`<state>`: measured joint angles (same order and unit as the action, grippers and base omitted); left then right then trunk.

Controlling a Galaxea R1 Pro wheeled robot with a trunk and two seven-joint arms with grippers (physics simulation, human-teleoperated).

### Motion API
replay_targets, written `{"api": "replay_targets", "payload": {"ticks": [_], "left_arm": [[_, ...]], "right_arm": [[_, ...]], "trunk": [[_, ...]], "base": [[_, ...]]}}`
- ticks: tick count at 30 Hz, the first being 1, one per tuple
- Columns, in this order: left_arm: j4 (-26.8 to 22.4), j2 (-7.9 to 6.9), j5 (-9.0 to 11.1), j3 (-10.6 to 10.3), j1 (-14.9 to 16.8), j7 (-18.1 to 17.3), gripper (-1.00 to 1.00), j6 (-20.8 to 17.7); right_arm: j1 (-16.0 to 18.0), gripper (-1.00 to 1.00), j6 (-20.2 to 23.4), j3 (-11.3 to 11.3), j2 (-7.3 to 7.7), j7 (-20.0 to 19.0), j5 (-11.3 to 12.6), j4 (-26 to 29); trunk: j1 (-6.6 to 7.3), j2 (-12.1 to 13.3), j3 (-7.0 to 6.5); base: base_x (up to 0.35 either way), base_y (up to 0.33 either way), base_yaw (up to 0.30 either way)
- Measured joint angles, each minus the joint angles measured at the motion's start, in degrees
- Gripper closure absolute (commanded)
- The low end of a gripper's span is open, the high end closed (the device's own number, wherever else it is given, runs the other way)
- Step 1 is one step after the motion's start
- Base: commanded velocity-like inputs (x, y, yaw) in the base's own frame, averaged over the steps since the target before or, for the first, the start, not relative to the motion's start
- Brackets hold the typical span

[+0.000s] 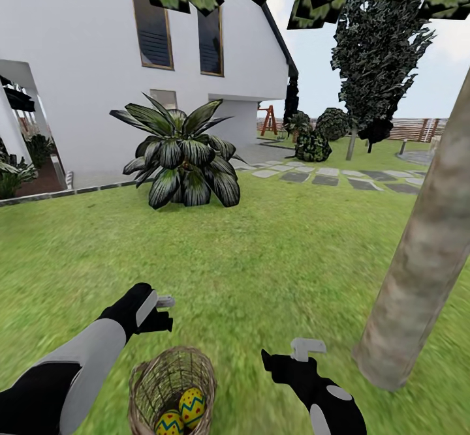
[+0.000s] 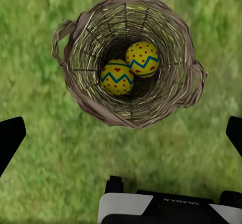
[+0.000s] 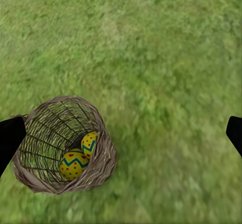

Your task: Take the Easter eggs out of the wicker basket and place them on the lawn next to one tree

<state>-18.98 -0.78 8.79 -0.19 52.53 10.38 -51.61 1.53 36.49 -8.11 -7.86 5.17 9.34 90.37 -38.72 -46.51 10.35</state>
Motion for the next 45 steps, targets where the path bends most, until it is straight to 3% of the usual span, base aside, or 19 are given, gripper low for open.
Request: {"api": "replay_targets", "payload": {"ticks": [17, 29, 39, 45], "left_arm": [[-0.02, 0.0, -0.02, -0.04, 0.0, -0.02, -1.0, 0.05], [-0.1, -0.05, 0.08, 0.05, 0.14, 0.09, -1.0, 0.12], [-0.1, -0.04, 0.06, 0.03, 0.09, 0.16, -1.0, 2.36], [-0.1, -0.08, 0.06, -0.03, 0.07, 0.16, -1.0, 2.74]], "right_arm": [[0.0, -1.0, 0.0, 0.0, 0.0, 0.0, 0.0, 0.0], [0.0, -1.0, -0.06, 0.0, 0.03, 0.0, 0.0, 0.06], [-0.11, -1.0, -0.18, 0.0, 0.04, 0.0, -0.11, 0.34], [-0.58, -1.0, -5.26, -0.3, 0.04, 0.0, -0.09, 0.42]], "trunk": [[0.0, 0.0, 0.0], [-2.64, -4.8, 2.15], [-4.83, -8.82, 3.95], [-6.15, -11.23, 5.03]], "base": [[0.039, 0.026, 0.0], [0.0, 0.0, 0.0], [0.0, 0.0, 0.0], [0.0, 0.0, 0.0]]}}
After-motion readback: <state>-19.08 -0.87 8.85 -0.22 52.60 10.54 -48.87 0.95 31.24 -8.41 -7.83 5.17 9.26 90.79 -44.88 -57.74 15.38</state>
